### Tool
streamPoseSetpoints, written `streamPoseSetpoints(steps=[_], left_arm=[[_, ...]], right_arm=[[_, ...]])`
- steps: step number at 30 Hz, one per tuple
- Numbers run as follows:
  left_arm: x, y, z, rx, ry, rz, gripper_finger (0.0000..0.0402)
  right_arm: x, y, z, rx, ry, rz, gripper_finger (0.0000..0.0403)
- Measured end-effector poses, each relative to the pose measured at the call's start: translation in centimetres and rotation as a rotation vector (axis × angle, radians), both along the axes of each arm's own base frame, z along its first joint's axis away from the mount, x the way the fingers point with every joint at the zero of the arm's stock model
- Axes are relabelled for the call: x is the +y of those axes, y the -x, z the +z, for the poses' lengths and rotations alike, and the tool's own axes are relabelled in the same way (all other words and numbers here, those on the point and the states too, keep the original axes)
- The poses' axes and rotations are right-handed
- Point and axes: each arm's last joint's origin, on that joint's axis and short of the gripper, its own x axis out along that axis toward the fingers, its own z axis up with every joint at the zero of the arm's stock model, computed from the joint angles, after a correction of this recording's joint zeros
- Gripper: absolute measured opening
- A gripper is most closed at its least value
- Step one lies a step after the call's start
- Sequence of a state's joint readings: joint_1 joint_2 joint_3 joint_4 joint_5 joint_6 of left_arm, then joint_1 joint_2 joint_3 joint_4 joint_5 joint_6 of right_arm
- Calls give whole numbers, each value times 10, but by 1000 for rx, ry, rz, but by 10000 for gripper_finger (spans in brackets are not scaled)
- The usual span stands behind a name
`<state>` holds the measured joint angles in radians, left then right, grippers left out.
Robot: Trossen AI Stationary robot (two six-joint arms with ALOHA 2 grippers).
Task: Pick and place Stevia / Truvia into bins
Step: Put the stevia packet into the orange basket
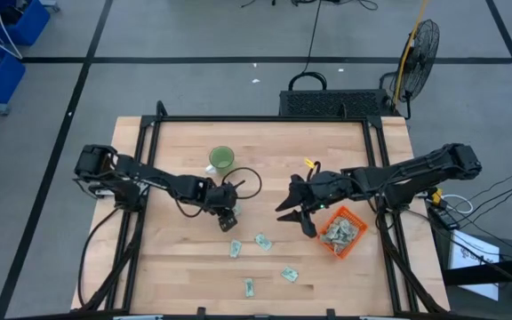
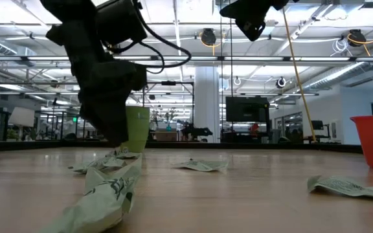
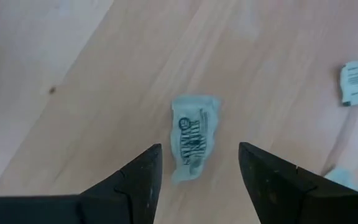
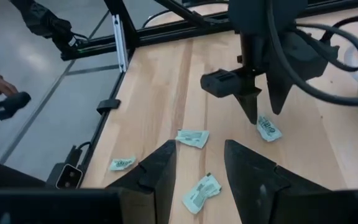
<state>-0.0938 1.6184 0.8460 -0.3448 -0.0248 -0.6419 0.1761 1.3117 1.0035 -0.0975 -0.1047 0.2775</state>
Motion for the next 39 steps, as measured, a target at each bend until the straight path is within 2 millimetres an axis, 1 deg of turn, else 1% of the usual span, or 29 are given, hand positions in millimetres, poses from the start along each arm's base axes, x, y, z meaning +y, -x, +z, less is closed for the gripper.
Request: streamPoseSetpoints(steps=[2, 4, 9, 13, 19, 22, 26, 27, 29, 32, 35, 37, 39], left_arm=[[2, 2, -3, 4, -5, -4, 211], [3, 4, -7, 10, -5, 1, 190], [4, 13, -16, 50, -2, 5, 114], [4, 15, -19, 39, -1, 21, 67], [3, 13, -19, 15, 20, 27, 12], [-1, 10, -14, -35, 102, 31, 10], [-14, -6, 6, -139, 186, 24, 5], [-18, -11, 14, -158, 194, 14, 5], [-30, -25, 35, -233, 205, -38, 6], [-49, -46, 70, -348, 156, -95, 4], [-62, -70, 100, -456, 67, -84, 6], [-67, -90, 117, -521, 42, -68, 7], [-72, -111, 123, -548, 46, -63, 7]], right_arm=[[0, 0, 0, 0, -2, -1, 128], [0, 0, 0, 0, -2, -1, 128], [0, 0, 1, -8, -3, -2, 128], [0, -1, 1, -11, -3, -3, 128], [2, 0, 1, -6, -19, -4, 128], [3, 1, 1, 16, -76, 1, 128], [6, 13, 7, 75, -183, 89, 125], [8, 20, 9, 102, -194, 90, 124], [10, 35, 11, 179, -194, 95, 119], [12, 63, 14, 308, -190, 64, 112], [12, 98, 14, 471, -166, -5, 110], [11, 122, 13, 592, -160, -54, 110], [11, 140, 14, 663, -166, -92, 110]])
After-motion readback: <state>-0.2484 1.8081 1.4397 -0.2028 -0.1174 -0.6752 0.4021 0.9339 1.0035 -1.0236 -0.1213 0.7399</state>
